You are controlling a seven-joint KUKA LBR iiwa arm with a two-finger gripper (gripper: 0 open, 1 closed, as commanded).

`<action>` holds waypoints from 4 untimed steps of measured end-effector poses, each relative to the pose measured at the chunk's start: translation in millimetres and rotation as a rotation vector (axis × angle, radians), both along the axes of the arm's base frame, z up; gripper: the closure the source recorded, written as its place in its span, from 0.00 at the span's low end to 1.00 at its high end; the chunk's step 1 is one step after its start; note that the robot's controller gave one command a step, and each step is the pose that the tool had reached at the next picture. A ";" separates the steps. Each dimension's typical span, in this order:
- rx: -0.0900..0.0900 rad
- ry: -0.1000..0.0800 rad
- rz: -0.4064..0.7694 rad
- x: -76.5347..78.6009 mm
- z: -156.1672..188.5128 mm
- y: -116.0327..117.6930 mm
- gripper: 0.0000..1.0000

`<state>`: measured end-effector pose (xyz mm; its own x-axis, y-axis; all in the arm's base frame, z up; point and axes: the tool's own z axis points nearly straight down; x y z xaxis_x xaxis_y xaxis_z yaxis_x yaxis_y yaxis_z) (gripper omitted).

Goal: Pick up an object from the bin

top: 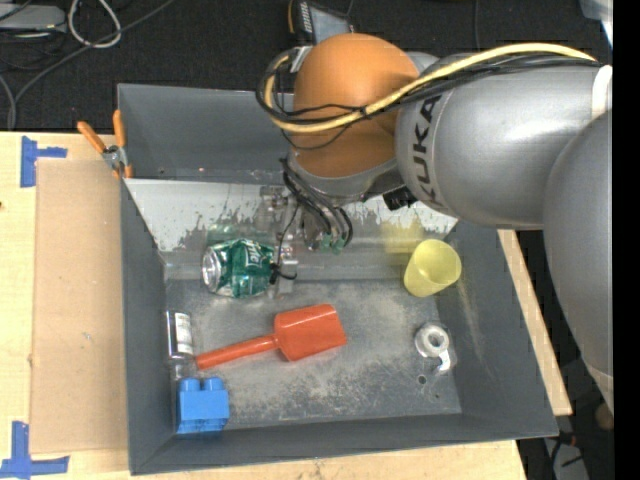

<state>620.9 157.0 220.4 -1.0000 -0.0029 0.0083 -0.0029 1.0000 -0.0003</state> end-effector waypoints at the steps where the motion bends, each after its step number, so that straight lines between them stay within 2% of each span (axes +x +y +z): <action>1: 0.001 -0.008 -0.005 1.5 4.9 -1.5 0.00; 2: 0.002 -0.008 0.075 -55.9 -138.3 -46.1 0.00; 3: 0.004 -0.016 0.197 -73.3 -83.5 -70.6 0.00; 4: 0.002 0.000 0.103 -62.7 -158.4 -52.0 0.00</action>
Offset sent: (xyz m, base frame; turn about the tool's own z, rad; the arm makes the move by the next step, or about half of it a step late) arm -0.0610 -0.0506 -0.1504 -0.0809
